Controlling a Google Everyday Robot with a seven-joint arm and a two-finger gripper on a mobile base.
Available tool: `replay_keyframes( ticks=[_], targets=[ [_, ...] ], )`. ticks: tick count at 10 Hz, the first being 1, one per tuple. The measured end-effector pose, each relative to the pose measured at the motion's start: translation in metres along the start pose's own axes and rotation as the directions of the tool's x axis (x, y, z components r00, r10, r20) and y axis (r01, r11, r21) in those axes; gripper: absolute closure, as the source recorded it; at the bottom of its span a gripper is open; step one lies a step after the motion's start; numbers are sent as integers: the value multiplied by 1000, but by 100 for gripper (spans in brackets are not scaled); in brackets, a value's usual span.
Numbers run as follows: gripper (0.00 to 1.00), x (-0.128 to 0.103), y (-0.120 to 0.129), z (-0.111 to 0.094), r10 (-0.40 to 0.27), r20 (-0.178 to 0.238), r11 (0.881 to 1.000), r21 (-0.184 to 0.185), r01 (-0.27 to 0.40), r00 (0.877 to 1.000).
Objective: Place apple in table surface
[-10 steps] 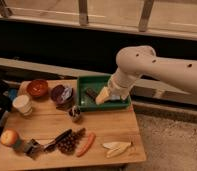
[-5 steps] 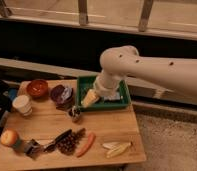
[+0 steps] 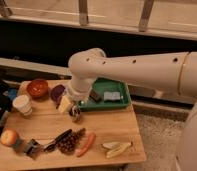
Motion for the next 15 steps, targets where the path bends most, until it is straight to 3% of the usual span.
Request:
replay_keyframes(
  ticks=[2, 3, 8, 11, 15],
  targets=[
    [20, 5, 25, 16, -50, -27, 998, -50, 48, 998],
    [20, 5, 32, 18, -62, -33, 997, -58, 60, 998],
    [20, 5, 30, 17, -67, -46, 997, -35, 65, 997],
    [20, -25, 52, 30, -134, -64, 991, -24, 133, 989],
    [20, -83, 96, 61, -244, -55, 969, -49, 241, 968]
  ],
)
